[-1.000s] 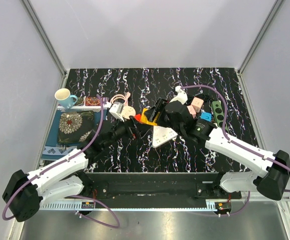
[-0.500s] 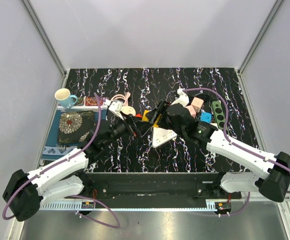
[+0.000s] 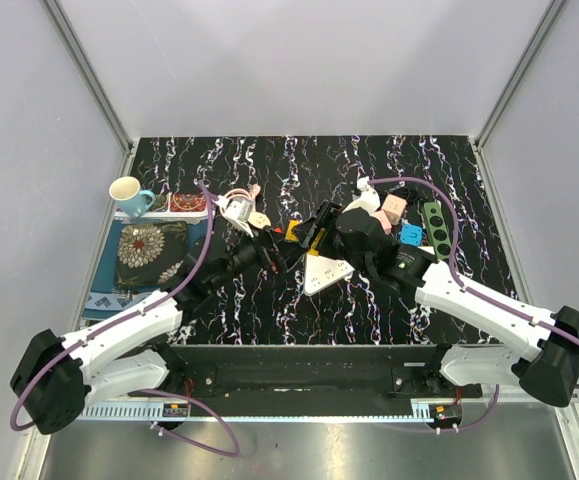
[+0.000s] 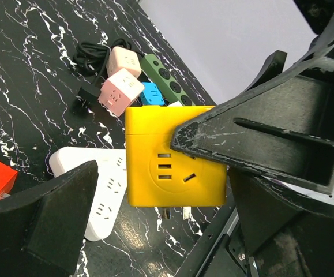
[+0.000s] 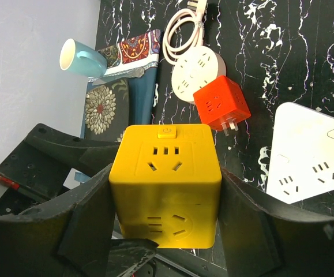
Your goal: Insert the plug
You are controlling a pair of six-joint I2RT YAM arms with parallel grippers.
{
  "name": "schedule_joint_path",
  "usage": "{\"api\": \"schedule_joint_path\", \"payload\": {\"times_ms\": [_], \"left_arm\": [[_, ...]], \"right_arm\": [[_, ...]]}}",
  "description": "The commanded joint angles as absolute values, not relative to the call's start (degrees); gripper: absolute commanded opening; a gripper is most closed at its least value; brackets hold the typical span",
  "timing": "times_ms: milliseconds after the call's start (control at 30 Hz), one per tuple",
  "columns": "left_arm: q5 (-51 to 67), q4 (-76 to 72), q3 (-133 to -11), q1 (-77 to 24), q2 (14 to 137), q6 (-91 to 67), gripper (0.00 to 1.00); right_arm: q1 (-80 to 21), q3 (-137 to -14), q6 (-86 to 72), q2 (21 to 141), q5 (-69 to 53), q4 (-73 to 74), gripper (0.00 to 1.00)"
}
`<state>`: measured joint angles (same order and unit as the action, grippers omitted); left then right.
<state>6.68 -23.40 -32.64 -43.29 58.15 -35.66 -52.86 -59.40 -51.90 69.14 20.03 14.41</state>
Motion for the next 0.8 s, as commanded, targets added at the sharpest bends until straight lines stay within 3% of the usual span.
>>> {"api": "schedule_joint_path", "payload": {"times_ms": [0,133,200,333,467,500,533,600,767], "left_arm": [[6.2,-27.2,-36.7,-43.3,59.8,-34.6,0.98],[7.8,-26.9,-36.8,-43.3,60.5,-33.7,0.86],[8.3,-27.0,-36.3,-43.3,60.5,-33.4,0.8],[8.6,-27.2,-35.7,-43.3,59.9,-32.0,0.53],[8.9,-26.1,-35.7,-43.3,58.6,-28.1,0.31],[8.8,-25.3,-35.7,-43.3,58.4,-27.3,0.28],[9.0,-25.1,-35.3,-43.3,57.6,-26.1,0.26],[8.6,-24.1,-34.7,-43.3,56.5,-22.8,0.21],[6.3,-21.8,-32.5,-43.3,51.0,-14.1,0.2]], "right_arm": [[-53.1,-59.3,-52.8,67.2,19.0,9.8,0.07],[-53.2,-59.3,-52.2,66.4,18.7,9.8,0.12],[-53.2,-59.1,-51.8,66.2,18.5,9.8,0.19],[-53.2,-59.1,-51.4,66.0,16.6,9.9,0.29],[-53.2,-59.2,-50.7,65.0,15.4,10.3,0.62],[-53.0,-59.4,-50.3,64.8,15.3,11.1,0.69],[-53.0,-59.6,-49.9,64.0,15.2,11.8,0.84],[-52.4,-61.1,-48.9,63.3,15.1,15.0,0.99],[-48.4,-65.0,-47.7,62.0,6.8,21.9,1.0]]}}
